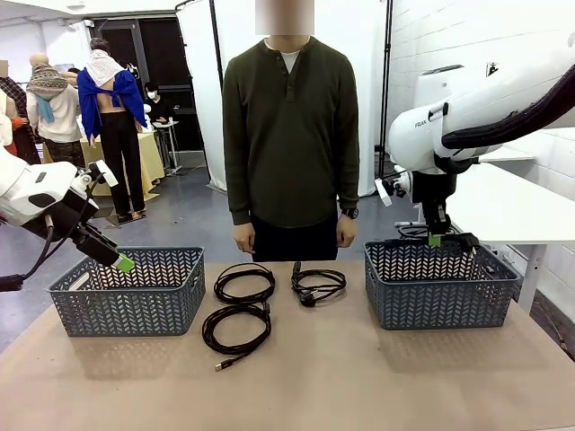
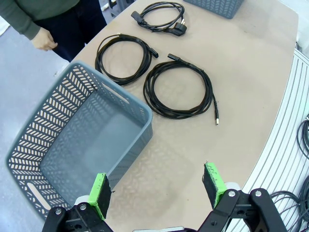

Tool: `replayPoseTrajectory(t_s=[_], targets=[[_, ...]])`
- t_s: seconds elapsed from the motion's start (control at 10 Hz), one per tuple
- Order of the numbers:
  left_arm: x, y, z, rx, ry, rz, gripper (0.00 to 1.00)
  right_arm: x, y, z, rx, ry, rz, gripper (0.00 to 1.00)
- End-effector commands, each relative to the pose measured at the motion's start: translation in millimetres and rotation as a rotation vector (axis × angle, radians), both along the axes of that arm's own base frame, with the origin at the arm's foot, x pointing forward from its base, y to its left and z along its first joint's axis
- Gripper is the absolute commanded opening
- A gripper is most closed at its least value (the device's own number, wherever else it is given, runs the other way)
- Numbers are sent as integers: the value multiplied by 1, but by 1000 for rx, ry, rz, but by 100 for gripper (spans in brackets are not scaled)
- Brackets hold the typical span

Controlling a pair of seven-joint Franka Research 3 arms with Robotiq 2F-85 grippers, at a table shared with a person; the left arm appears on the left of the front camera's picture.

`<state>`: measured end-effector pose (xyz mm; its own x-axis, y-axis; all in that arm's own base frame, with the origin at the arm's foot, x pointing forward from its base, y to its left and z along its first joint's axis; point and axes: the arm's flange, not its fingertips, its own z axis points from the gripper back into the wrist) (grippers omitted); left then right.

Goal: Organize the cables according to human instructions.
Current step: Pick up a bundle of cables and place it in the basket indicated by the human.

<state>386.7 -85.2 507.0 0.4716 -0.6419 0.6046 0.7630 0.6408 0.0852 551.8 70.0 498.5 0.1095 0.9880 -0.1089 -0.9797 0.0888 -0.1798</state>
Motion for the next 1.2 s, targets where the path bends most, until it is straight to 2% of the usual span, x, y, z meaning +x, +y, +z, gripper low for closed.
replayPoseTrajectory(t_s=[0.0,0.4,0.7,0.9,1.1], targets=[[2,1,-1,-16,0,2,100,-2,-1,6,-5,-13,-5,0],[2,1,-1,-16,0,2,100,-1,0,3,1,-6,0,0],[2,1,-1,-16,0,2,100,3,-2,-13,16,0,24,0],[2,1,-1,-16,0,2,100,9,-6,-21,8,-16,63,0],[2,1,-1,-16,0,2,100,16,-11,-29,19,11,142,0]])
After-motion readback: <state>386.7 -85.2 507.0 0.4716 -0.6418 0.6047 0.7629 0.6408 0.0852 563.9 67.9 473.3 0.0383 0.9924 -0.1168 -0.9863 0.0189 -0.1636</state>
